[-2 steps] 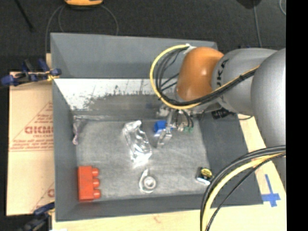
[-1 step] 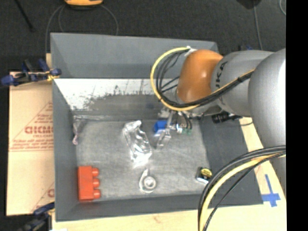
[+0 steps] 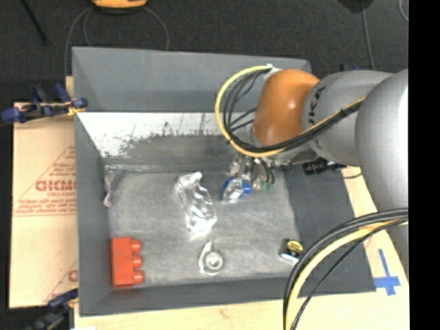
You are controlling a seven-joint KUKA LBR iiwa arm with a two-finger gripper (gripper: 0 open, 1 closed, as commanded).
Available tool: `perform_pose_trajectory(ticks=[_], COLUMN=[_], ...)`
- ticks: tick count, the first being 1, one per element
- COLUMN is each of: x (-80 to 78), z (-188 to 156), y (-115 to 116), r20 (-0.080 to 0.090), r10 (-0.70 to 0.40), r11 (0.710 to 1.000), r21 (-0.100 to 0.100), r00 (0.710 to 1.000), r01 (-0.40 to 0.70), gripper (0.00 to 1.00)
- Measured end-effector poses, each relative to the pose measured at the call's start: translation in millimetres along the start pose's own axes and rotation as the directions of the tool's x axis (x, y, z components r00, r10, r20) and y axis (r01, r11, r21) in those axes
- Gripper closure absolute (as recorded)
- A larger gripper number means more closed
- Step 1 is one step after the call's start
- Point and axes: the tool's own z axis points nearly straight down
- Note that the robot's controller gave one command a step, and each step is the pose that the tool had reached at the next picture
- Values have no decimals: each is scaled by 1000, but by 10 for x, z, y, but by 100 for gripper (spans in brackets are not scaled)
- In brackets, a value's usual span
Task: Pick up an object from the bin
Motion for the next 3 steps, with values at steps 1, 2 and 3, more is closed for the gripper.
perform_pose_trajectory(ticks=[1, 2, 3], x=[-26, -41, -61], z=[-344, -382, -721], y=[5, 7, 10], r20=[4, 1, 3], r10=[-2, -2, -2], r11=[1000, 1000, 1000], r21=[2, 2, 2], r00=[1000, 1000, 1000], r01=[2, 2, 2], gripper=[100, 100, 100])
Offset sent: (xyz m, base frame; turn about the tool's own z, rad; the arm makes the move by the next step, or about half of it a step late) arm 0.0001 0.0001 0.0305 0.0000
